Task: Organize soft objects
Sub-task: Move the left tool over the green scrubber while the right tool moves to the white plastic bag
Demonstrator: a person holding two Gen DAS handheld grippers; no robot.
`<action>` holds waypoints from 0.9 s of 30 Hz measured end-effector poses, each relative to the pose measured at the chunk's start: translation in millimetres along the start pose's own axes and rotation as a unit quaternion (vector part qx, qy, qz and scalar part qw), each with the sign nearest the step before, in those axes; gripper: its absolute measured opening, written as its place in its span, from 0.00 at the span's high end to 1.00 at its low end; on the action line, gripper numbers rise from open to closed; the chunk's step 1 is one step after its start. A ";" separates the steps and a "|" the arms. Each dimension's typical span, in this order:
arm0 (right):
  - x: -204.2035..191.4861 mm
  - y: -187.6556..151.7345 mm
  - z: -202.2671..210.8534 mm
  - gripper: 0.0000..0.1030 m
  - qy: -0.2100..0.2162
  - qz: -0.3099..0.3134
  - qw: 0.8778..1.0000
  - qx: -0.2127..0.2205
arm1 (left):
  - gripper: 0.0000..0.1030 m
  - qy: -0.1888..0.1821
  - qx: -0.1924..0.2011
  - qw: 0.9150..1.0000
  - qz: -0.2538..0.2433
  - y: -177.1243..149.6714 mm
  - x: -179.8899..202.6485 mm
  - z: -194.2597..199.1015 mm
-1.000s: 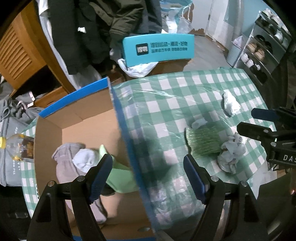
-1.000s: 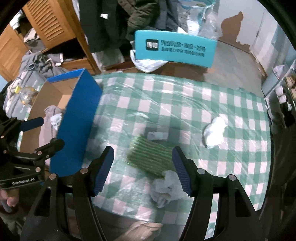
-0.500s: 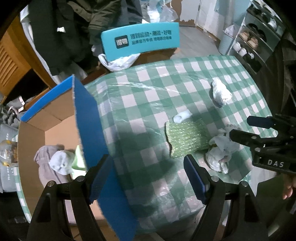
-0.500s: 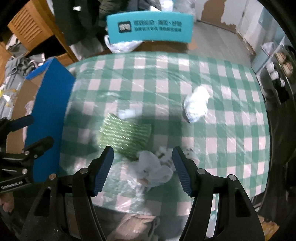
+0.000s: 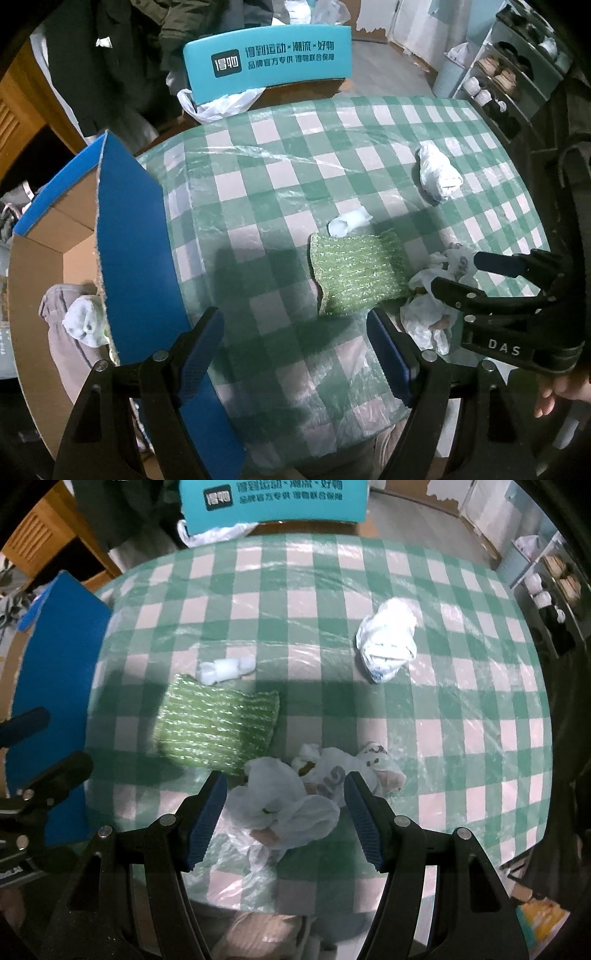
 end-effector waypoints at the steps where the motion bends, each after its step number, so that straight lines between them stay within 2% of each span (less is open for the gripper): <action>1: 0.8 -0.5 -4.3 0.37 0.000 -0.002 1.000 -0.004 | 0.22 0.000 -0.002 1.000 0.001 0.0 0.2 -1.9; 4: 3.5 -3.8 -16.8 0.37 0.002 -0.008 1.000 -0.021 | 0.22 -0.003 -0.008 1.000 0.005 -0.2 -0.1 -7.7; 12: 15.0 -6.6 -21.5 0.37 -0.032 0.008 0.999 -0.027 | 0.22 -0.004 -0.021 1.000 0.007 1.1 1.7 -18.3; 15: 30.3 -9.5 -22.5 0.37 -0.047 0.008 0.998 -0.032 | 0.22 -0.006 -0.024 1.000 0.005 2.5 5.4 -20.5; 27: 70.0 -6.2 -27.7 0.37 -0.031 -0.051 0.998 -0.029 | 0.22 -0.020 -0.038 0.999 0.010 10.1 22.7 -33.6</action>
Point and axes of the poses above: each gripper's, at about its wrist camera, not at the fingertips, and z roughly against the way its jaws point, x to its right, y to its top, the point moved 8 cm from there along -z, roughly the way its jaws point
